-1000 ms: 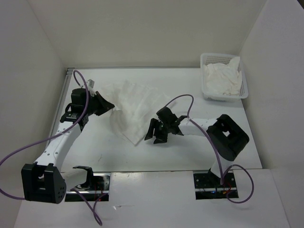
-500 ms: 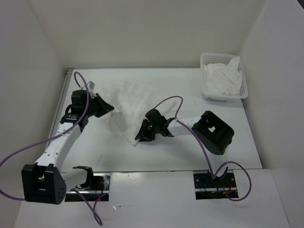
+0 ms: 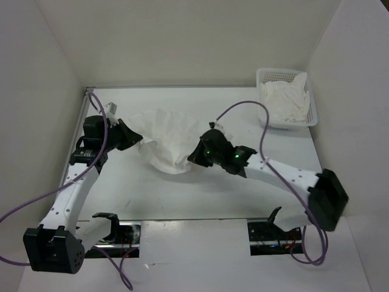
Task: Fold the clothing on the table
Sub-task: Fold the skirt
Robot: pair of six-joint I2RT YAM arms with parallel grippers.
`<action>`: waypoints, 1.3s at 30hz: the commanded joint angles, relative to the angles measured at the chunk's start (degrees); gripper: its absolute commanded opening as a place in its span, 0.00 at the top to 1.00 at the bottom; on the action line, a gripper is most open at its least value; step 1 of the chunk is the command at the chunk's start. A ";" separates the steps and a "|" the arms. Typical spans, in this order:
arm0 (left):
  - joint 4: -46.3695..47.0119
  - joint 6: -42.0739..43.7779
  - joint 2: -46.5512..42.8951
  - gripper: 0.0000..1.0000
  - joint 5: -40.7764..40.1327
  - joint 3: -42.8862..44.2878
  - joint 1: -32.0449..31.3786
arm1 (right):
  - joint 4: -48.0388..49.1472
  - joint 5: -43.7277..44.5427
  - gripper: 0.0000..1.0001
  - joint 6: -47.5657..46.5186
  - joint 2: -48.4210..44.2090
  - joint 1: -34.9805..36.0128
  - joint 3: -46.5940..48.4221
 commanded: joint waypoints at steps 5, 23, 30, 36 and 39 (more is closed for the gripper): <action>-3.85 3.88 -4.90 1.00 15.48 4.82 0.77 | -15.34 9.20 1.00 -7.04 -19.44 -3.43 3.01; 8.69 -0.15 14.90 1.00 23.05 7.87 5.08 | -7.37 -16.19 1.00 -20.82 -21.77 -38.30 -1.66; 13.46 -2.53 31.99 1.00 22.26 23.16 5.08 | -4.62 -20.51 1.00 -27.43 -3.92 -45.00 17.04; 9.34 -2.53 38.78 1.00 23.92 45.40 6.83 | -7.79 -22.09 1.00 -30.24 4.00 -47.46 36.91; 6.26 -2.01 40.36 1.00 25.33 53.12 8.06 | -10.42 -23.14 1.00 -30.94 5.33 -48.09 43.86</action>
